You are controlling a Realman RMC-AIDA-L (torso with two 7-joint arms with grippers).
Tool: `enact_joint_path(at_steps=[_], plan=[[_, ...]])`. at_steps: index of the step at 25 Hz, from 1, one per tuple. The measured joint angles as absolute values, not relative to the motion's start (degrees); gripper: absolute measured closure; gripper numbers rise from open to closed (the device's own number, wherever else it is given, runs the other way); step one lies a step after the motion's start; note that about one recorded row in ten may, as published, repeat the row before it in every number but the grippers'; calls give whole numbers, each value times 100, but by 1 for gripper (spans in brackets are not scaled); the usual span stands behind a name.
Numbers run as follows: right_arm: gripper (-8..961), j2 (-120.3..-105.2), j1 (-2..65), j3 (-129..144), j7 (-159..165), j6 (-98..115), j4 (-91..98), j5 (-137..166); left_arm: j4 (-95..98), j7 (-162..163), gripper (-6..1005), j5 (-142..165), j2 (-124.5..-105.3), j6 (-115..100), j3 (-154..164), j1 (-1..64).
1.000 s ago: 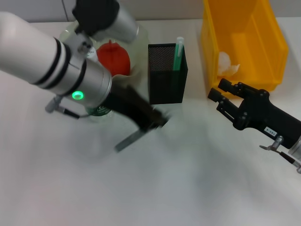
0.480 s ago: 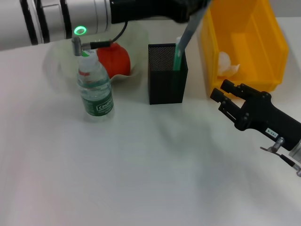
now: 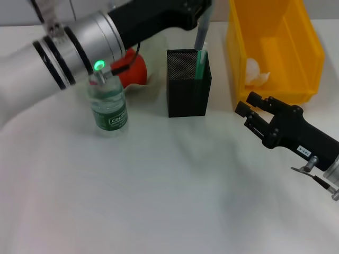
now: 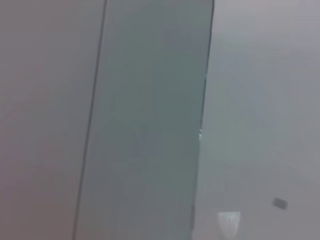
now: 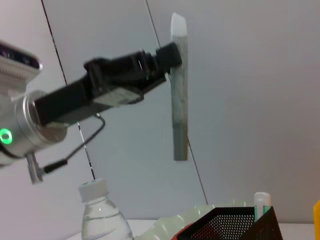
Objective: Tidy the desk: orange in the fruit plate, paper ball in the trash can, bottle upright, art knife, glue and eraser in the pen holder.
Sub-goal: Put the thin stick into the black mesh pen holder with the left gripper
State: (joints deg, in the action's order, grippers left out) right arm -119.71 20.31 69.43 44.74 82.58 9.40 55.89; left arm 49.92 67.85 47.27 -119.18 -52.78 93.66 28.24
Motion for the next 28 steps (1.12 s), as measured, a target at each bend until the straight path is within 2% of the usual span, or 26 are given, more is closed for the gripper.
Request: enact_joint_path(at_steps=[12, 13, 28], plan=[[559, -11971, 2051, 6961, 4475, 8263, 908, 5589, 3993, 4253, 853, 2322, -11918, -5270, 10547, 2904], [559, -11972, 2056, 6985, 4475, 8262, 893, 5589, 3661, 3886, 853, 1813, -11918, -5253, 10911, 3081], [559, -11980, 2058, 6996, 4482, 8262, 779, 5609, 3505, 3840, 856, 1736, -11918, -4450, 11136, 3249]])
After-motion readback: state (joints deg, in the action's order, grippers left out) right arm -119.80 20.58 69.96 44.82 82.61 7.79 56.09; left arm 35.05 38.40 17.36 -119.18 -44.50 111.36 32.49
